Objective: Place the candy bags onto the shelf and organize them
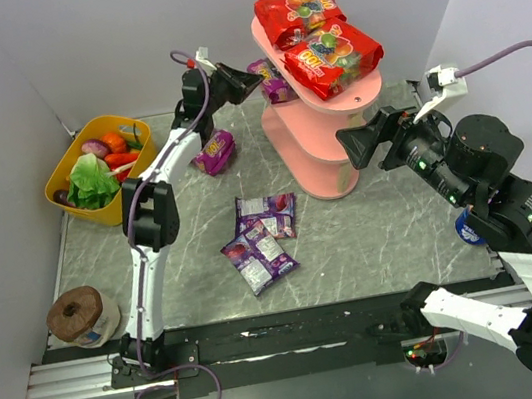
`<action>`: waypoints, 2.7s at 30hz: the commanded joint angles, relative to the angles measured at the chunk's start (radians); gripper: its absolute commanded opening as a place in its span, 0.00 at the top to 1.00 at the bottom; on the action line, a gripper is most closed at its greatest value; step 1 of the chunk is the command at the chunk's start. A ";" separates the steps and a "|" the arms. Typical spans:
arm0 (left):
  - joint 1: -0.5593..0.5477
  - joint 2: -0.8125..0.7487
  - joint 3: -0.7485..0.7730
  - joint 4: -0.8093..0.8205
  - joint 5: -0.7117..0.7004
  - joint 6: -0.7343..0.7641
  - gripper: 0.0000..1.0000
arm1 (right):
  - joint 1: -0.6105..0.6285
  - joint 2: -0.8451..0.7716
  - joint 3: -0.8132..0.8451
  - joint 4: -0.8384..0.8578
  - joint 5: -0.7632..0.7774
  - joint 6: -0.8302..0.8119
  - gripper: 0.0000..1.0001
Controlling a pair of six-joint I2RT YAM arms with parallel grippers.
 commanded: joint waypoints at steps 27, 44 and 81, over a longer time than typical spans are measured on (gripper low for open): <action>0.025 -0.535 -0.412 -0.362 -0.337 0.382 0.01 | -0.007 0.017 0.053 -0.065 0.041 0.018 0.02; 0.084 -0.604 -0.813 -0.417 -0.418 0.228 0.08 | -0.007 0.040 0.049 -0.111 0.075 0.045 0.02; 0.053 -0.349 -0.778 -0.241 -0.514 -0.032 0.95 | -0.008 0.042 0.058 -0.112 0.112 0.018 0.03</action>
